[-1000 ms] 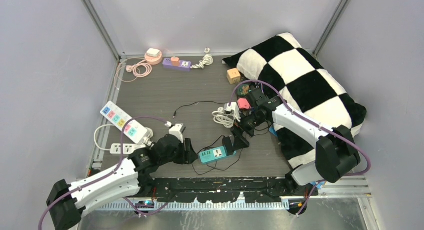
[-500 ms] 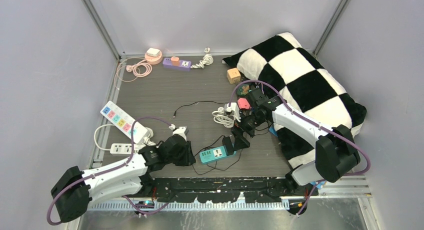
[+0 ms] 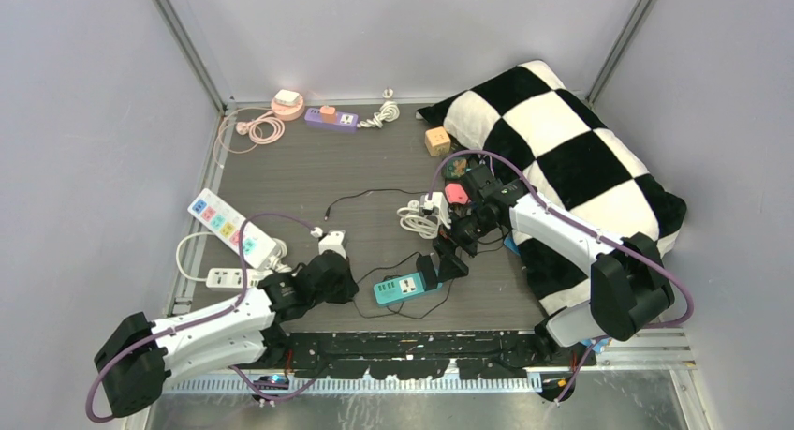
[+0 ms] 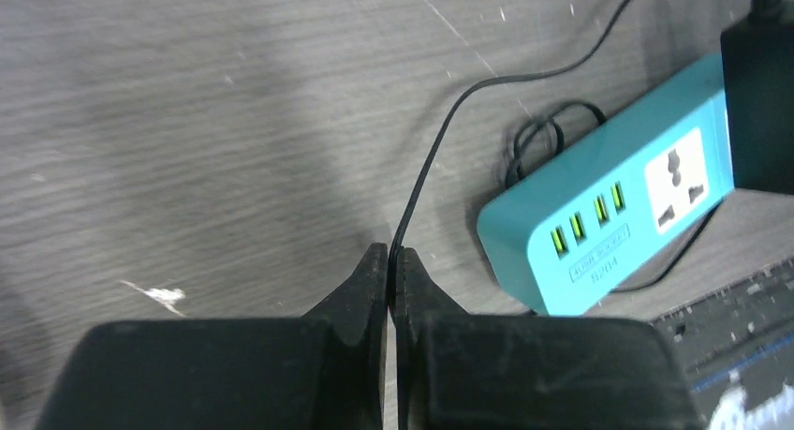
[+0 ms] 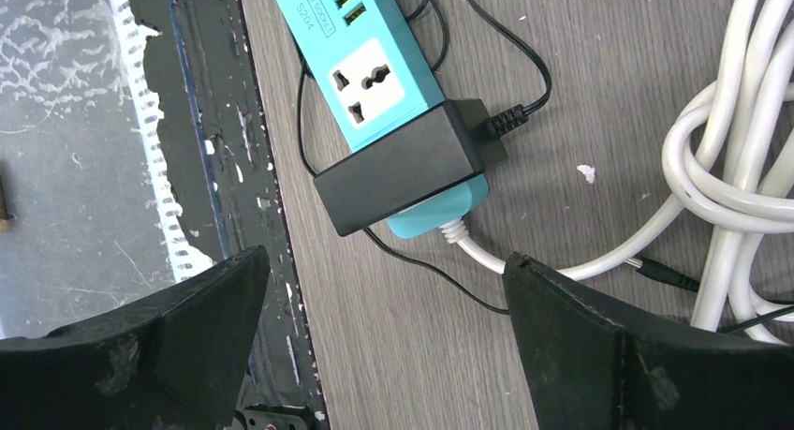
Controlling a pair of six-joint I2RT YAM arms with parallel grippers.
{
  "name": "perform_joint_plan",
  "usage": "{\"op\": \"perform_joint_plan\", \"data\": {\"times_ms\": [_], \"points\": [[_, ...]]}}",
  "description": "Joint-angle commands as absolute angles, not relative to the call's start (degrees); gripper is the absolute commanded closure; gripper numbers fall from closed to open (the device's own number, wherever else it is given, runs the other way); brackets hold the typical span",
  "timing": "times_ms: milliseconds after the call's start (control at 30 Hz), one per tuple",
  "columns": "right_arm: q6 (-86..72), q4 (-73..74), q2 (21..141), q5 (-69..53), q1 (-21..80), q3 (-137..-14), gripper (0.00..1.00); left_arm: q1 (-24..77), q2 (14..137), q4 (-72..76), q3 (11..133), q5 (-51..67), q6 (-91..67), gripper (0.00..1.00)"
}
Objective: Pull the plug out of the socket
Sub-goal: Remove the plug from the socket.
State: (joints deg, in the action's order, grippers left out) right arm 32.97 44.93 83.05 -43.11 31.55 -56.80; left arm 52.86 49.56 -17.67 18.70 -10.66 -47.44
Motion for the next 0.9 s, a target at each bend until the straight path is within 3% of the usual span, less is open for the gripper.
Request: {"op": "perform_joint_plan", "data": {"times_ms": [0,467,867], "points": [[34.2,45.1,83.0,-43.4,31.9,-59.1,0.0,52.7,48.1,-16.6,21.5,-21.9,-43.9,1.0],[33.8,44.6,82.7,-43.5,31.9,-59.2,0.0,52.6,53.9,-0.3,22.2,-44.6,-36.6,1.0],[33.7,44.7,82.1,-43.5,31.8,-59.3,0.0,46.4,68.4,13.6,29.3,-44.4,-30.0,1.0]]}}
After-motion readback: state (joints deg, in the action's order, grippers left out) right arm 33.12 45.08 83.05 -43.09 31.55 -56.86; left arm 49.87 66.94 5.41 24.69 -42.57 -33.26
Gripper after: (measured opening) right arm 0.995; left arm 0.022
